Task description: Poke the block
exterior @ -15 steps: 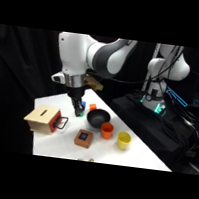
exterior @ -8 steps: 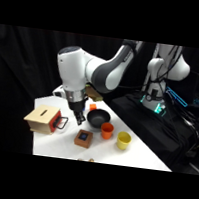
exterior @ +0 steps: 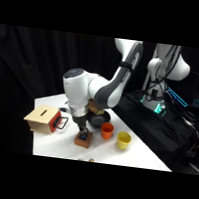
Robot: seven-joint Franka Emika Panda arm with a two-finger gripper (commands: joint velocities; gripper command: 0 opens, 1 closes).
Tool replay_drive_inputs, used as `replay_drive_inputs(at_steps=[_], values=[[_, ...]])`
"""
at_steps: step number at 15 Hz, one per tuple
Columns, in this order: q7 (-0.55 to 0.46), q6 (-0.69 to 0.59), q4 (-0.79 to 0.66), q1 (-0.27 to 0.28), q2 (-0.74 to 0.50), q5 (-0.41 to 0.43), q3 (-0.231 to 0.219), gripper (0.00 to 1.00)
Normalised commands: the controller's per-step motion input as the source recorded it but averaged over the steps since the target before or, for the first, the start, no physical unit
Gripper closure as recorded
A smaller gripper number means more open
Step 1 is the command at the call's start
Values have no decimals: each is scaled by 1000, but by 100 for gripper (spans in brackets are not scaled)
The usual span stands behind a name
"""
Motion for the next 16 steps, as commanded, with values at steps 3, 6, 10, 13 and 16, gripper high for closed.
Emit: replay_drive_inputs(at_steps=[3, 6, 10, 13, 16], values=[[-34, 248, -74, -1, 84, -12, 18, 99], [-50, 208, -82, -10, 23, 2, 27, 99], [-47, -18, -200, 3, -229, 3, 33, 99], [-73, -284, -272, -1, -487, 15, 41, 99], [-81, -401, -173, -9, -484, 5, 19, 68]])
